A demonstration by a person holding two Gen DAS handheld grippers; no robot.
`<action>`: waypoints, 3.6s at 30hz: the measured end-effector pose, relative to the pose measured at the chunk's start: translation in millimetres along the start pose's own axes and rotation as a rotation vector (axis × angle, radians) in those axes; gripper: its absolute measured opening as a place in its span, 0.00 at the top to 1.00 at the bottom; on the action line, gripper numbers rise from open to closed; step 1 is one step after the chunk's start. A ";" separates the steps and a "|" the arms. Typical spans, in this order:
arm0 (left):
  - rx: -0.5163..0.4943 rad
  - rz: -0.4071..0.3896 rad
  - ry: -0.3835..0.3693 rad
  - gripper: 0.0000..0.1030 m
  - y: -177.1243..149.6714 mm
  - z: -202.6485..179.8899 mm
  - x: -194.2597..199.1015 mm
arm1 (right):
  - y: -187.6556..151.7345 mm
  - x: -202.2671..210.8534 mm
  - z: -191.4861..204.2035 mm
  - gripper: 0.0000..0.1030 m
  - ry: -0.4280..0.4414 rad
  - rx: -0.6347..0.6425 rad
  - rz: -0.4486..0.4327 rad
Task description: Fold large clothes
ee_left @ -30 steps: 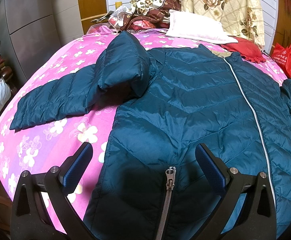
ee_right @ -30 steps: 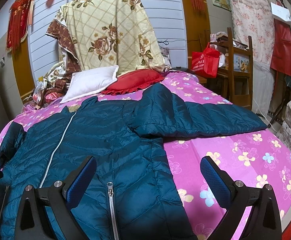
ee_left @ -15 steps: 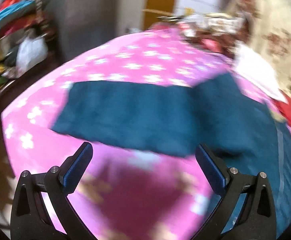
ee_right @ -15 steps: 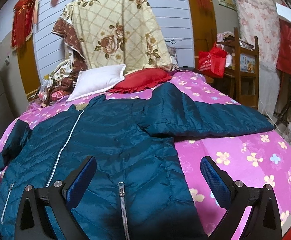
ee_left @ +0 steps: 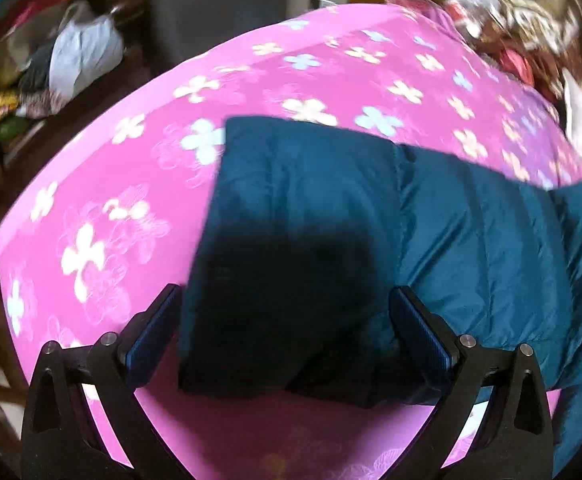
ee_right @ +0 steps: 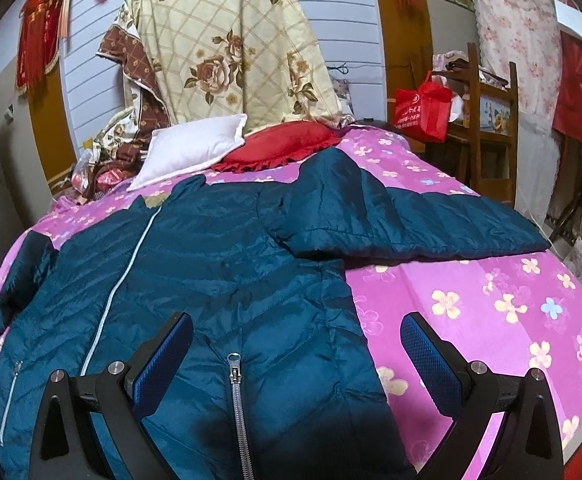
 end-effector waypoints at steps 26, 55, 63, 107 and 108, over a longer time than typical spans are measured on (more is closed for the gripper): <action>-0.097 -0.260 -0.170 0.91 22.1 -50.9 134.1 | -2.5 -0.7 -41.7 0.00 -0.003 -0.097 0.028; -0.626 0.223 -0.991 0.91 -234.9 -633.8 75.8 | -56.9 -52.9 -34.9 0.00 -0.148 0.114 0.344; -0.572 0.345 -0.998 0.34 -254.2 -615.6 61.1 | -55.5 -53.8 -34.6 0.00 -0.140 0.104 0.344; -0.235 -0.047 -0.361 0.29 -99.5 -319.5 6.9 | 53.3 -138.6 124.4 0.09 0.302 -0.009 0.289; -0.238 -0.047 -0.361 0.28 -99.9 -320.7 7.1 | 60.9 -133.4 123.6 0.09 0.320 -0.016 0.256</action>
Point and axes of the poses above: each gripper's, at about its wrist camera, not at the fingertips, and x roughly against the way its jaws point, z to its left, y to its top, the point moved 5 cm from there along -x, roughly the way its jaws point, and after that the axes turned 15 degrees about -y, right-handed, at the moved point
